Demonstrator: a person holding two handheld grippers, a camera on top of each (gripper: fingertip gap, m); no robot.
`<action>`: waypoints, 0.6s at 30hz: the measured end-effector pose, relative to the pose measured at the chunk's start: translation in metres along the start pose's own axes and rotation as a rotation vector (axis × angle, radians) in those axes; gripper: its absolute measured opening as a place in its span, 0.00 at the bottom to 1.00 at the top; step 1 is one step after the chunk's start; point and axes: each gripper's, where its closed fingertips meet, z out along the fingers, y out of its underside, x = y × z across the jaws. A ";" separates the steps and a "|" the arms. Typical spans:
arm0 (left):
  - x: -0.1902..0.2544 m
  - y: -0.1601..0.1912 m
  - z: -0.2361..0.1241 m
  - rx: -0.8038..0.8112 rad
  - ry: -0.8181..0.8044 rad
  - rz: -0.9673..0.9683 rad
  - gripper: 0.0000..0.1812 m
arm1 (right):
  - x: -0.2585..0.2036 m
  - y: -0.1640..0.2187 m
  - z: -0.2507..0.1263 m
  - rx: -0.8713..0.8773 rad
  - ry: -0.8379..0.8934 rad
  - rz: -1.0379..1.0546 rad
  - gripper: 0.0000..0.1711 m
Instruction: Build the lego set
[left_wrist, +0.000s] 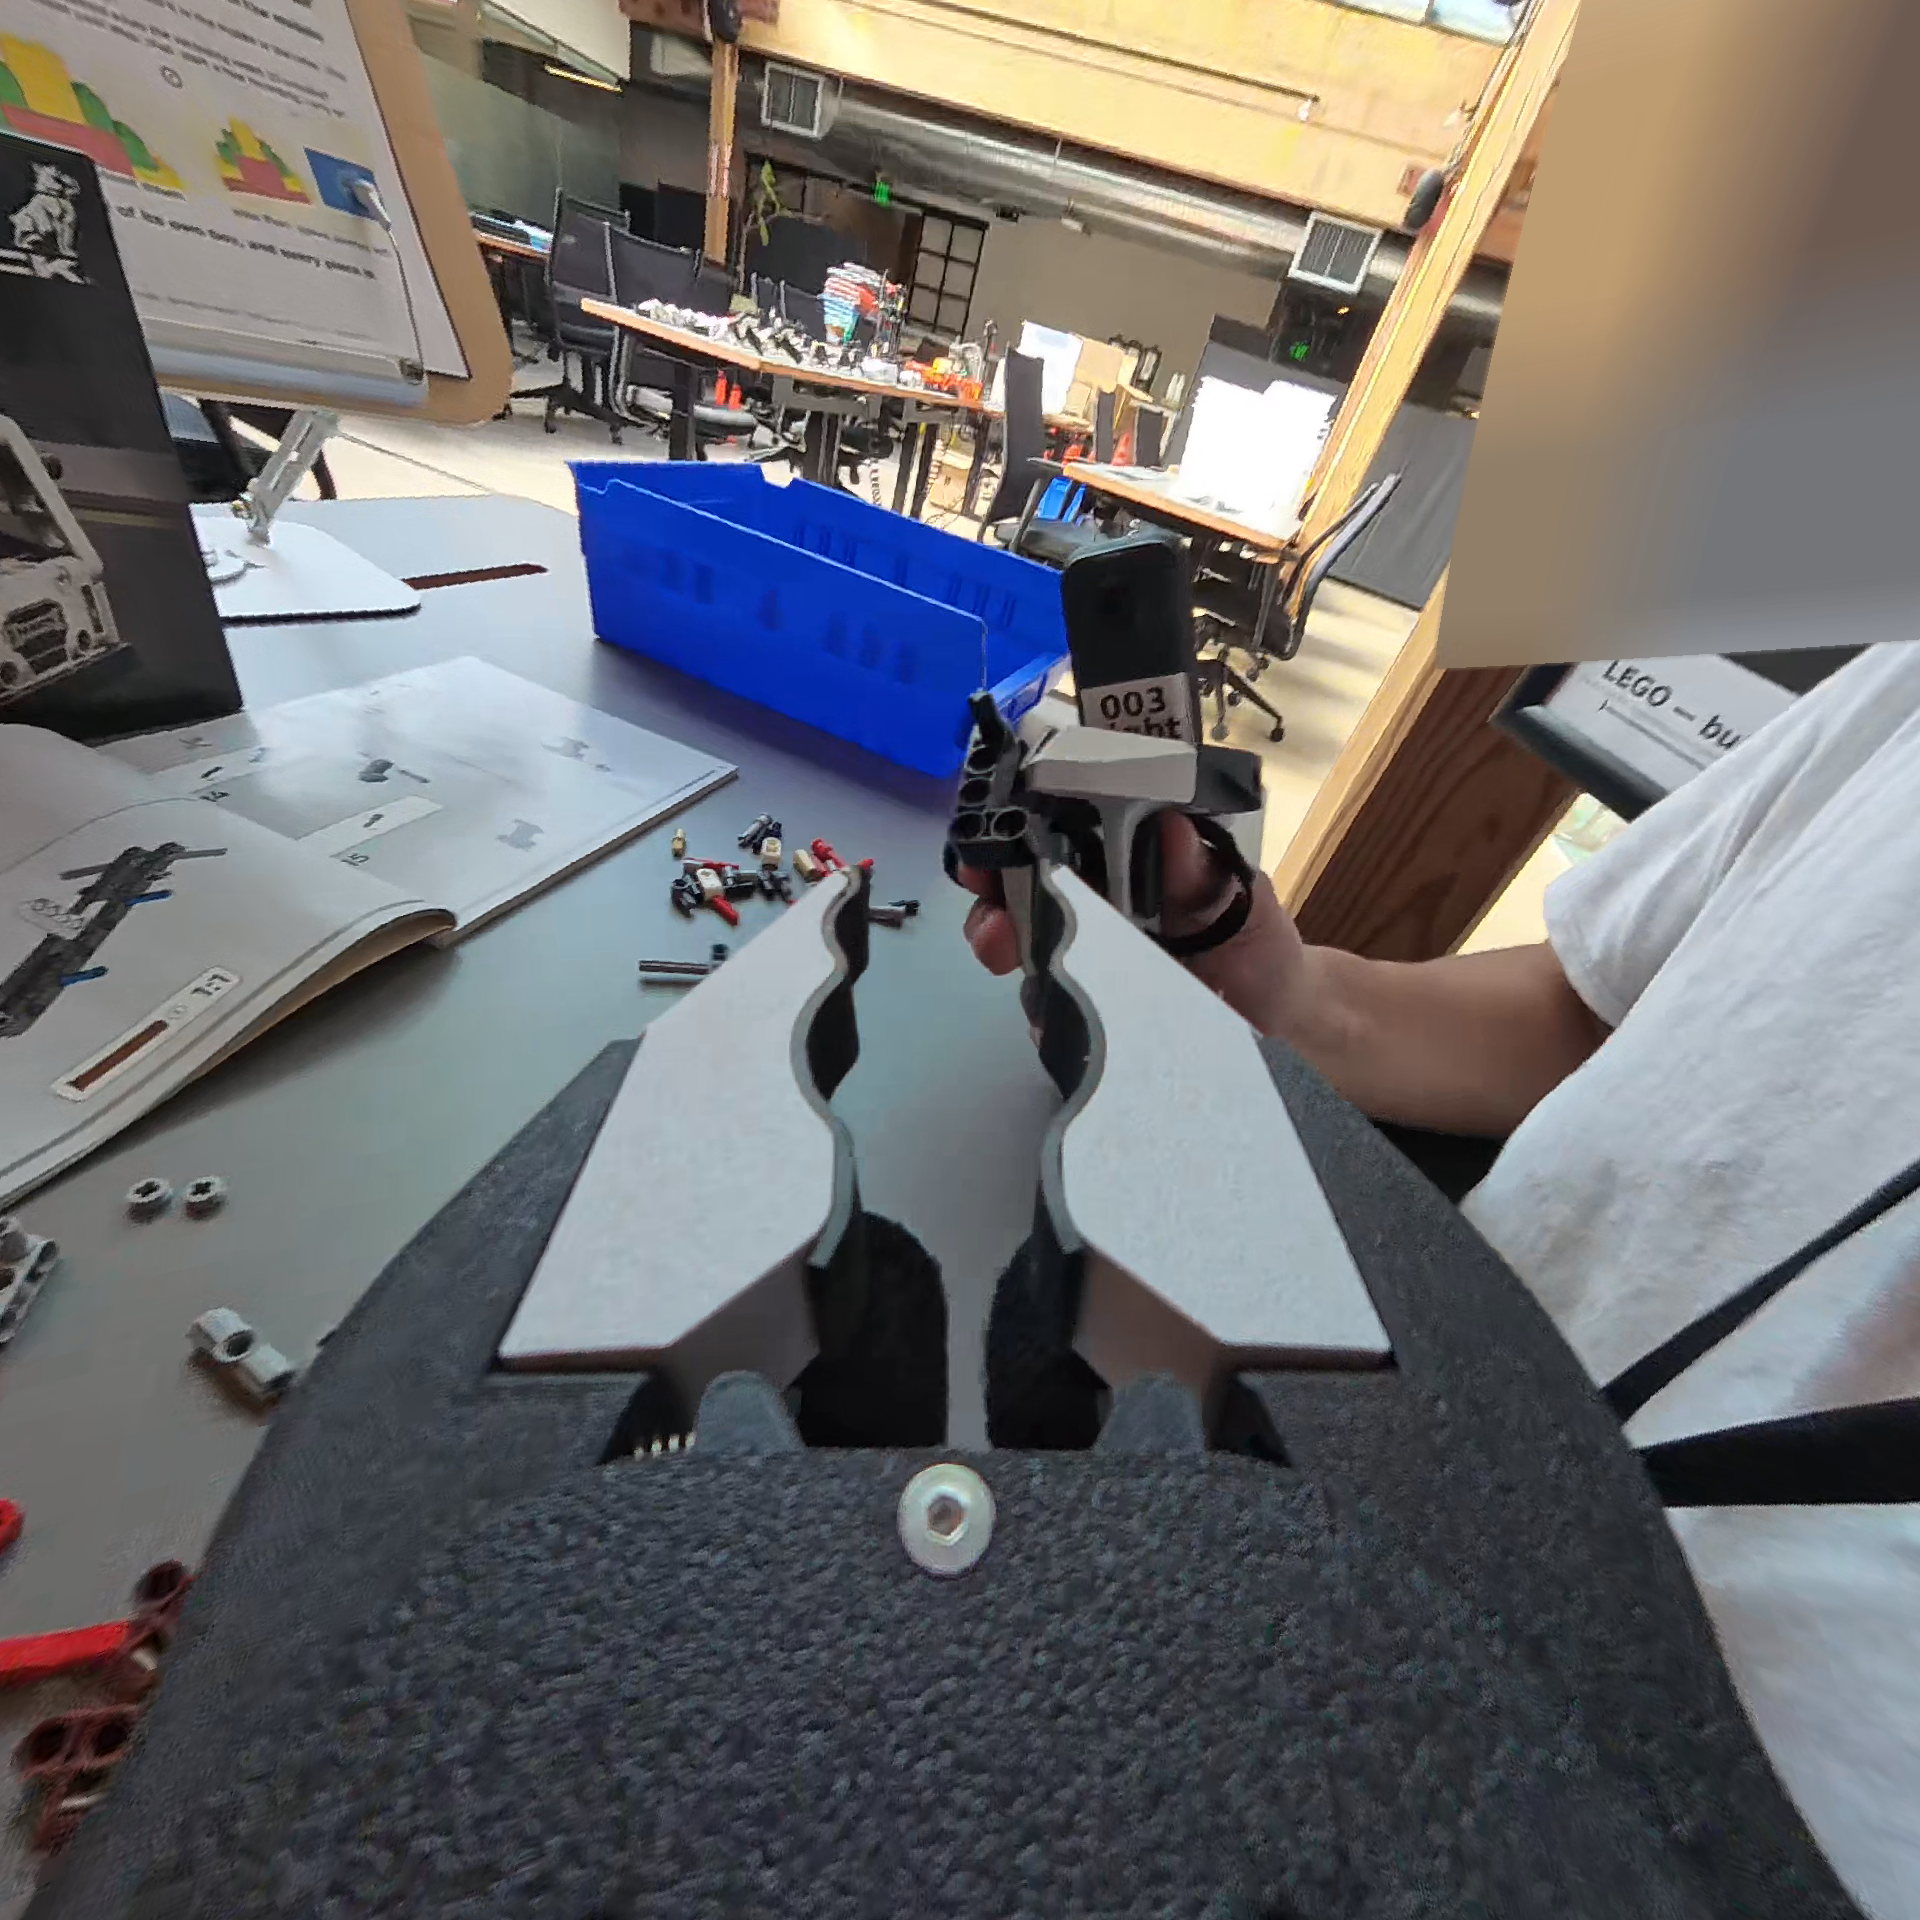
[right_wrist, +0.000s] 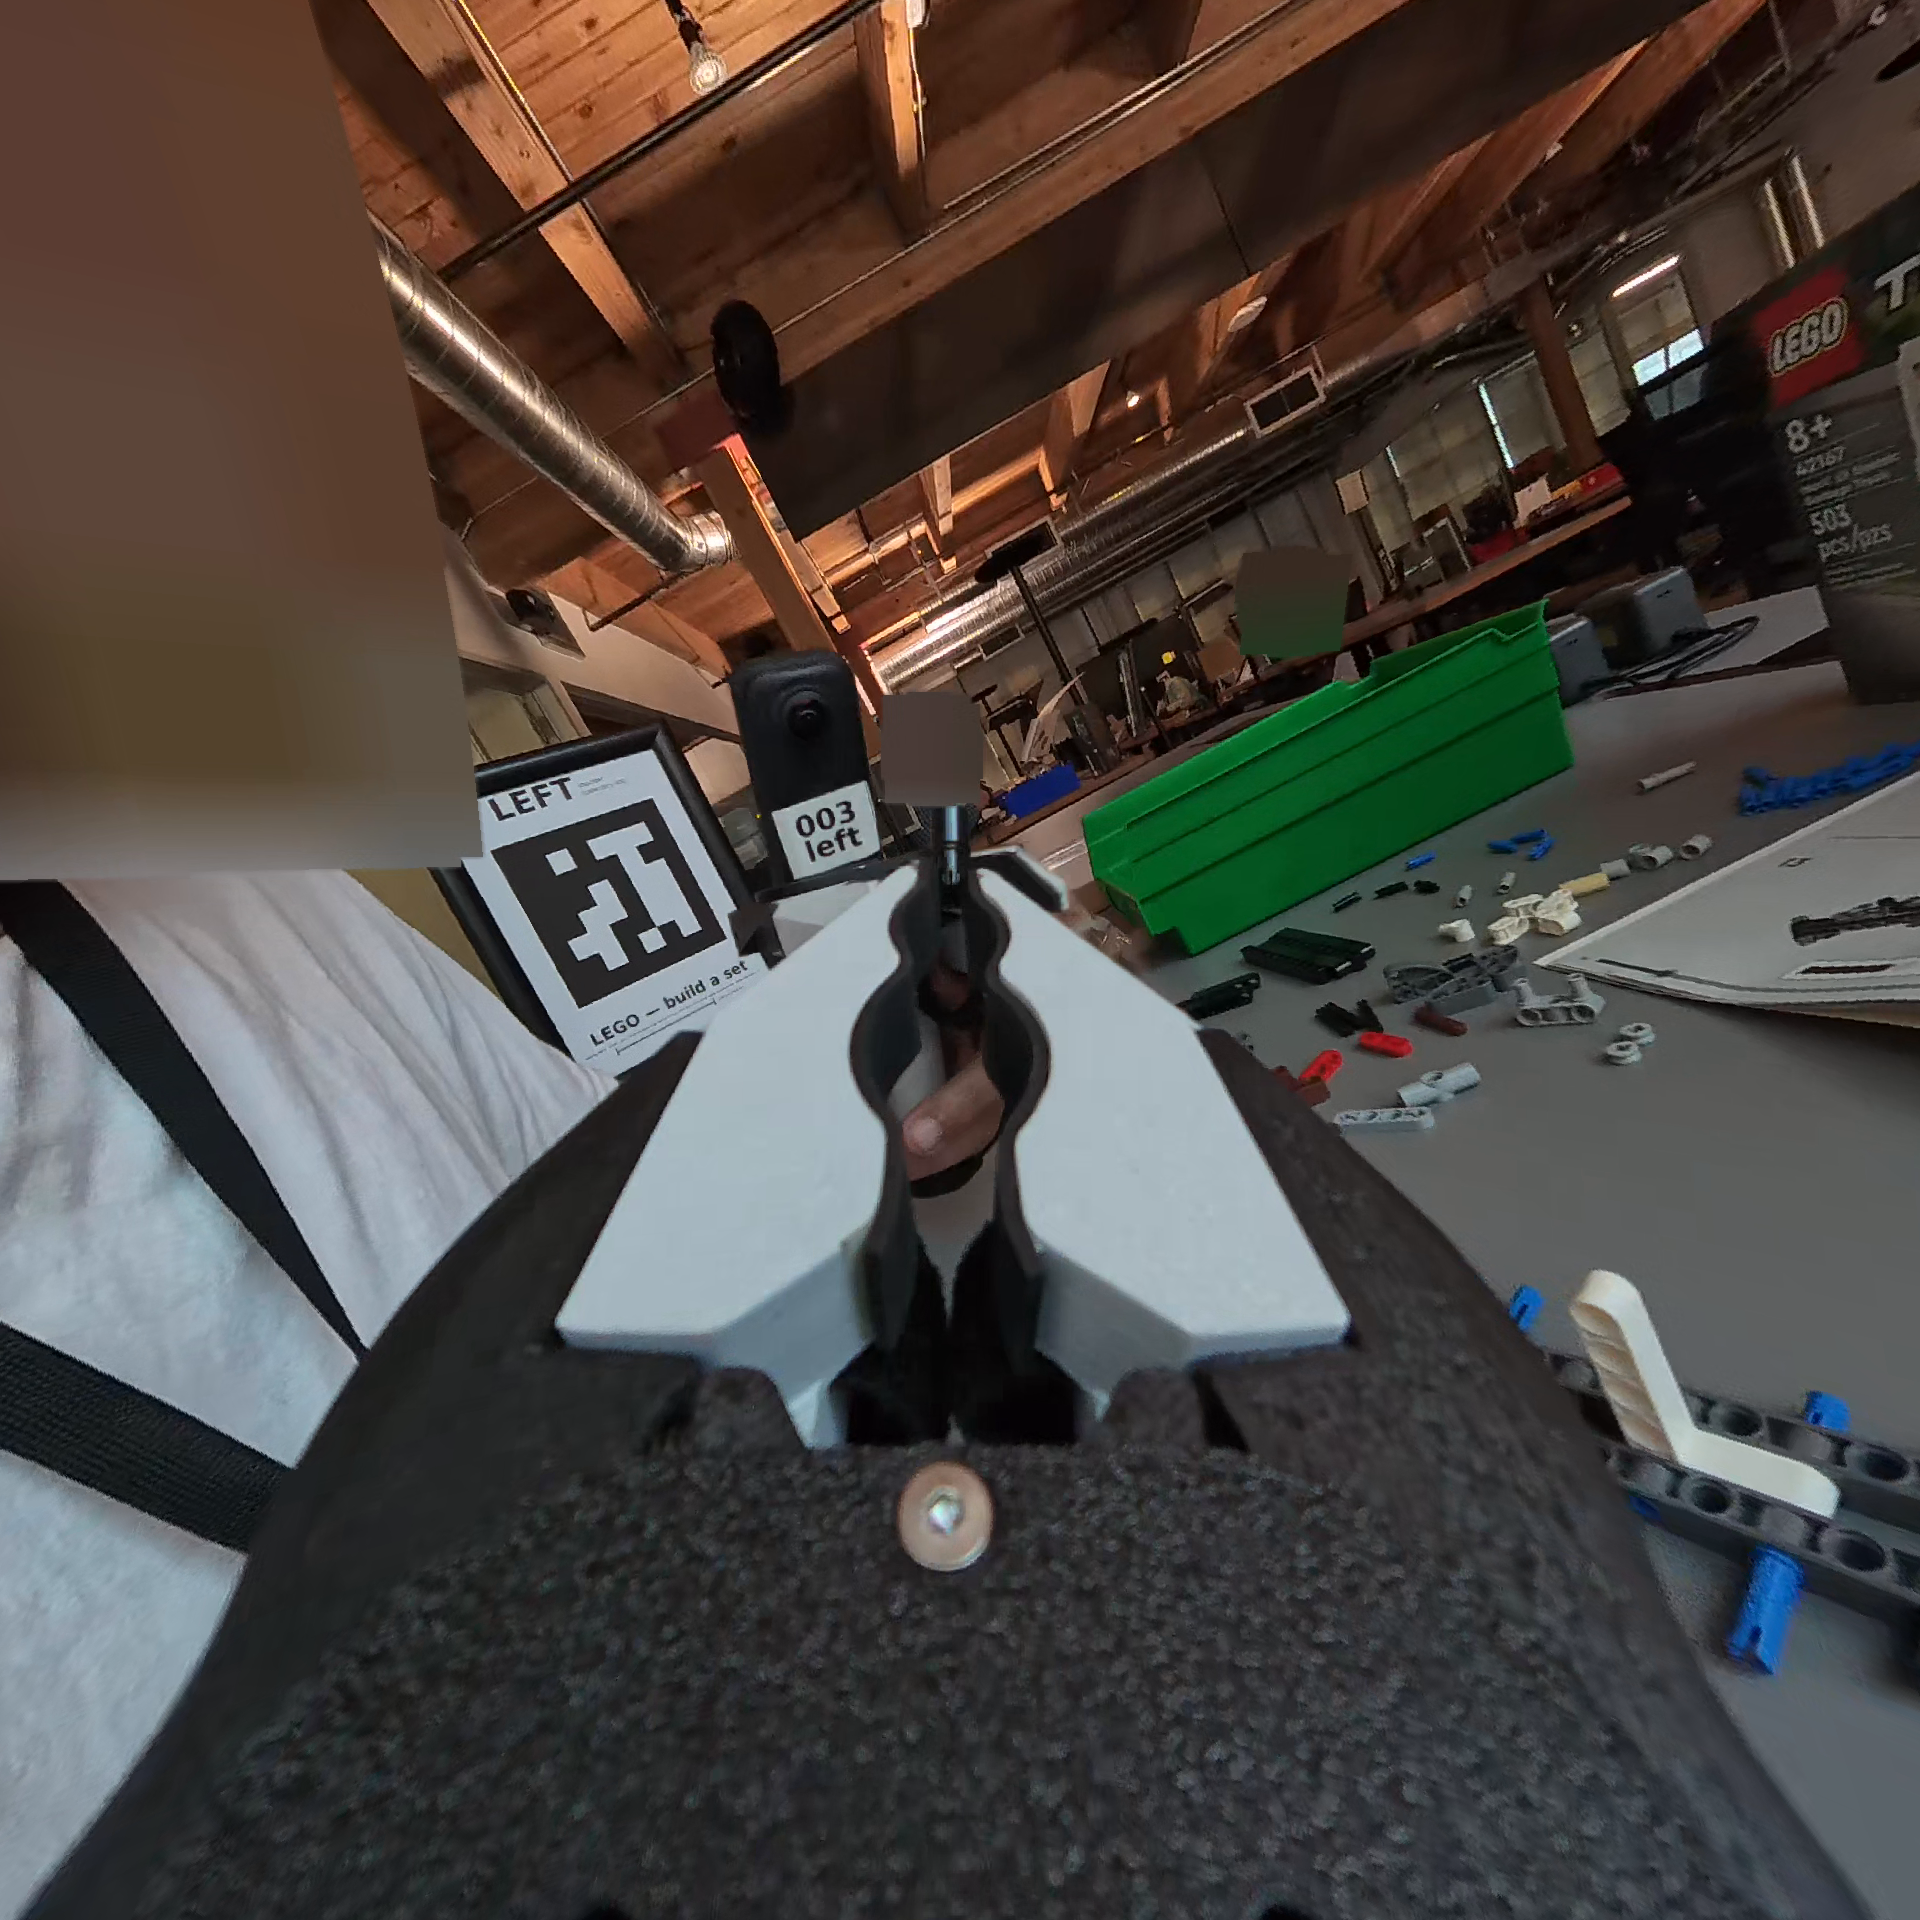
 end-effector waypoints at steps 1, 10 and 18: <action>0.005 -0.001 -0.001 0.005 0.022 -0.017 0.15 | -0.001 -0.001 0.000 0.010 -0.002 -0.003 0.00; 0.017 -0.007 -0.007 0.058 0.091 -0.065 0.11 | -0.011 0.004 0.005 -0.003 -0.077 0.045 0.00; 0.012 -0.003 -0.005 0.000 0.064 -0.027 0.07 | -0.003 0.010 0.005 -0.059 -0.038 0.045 0.01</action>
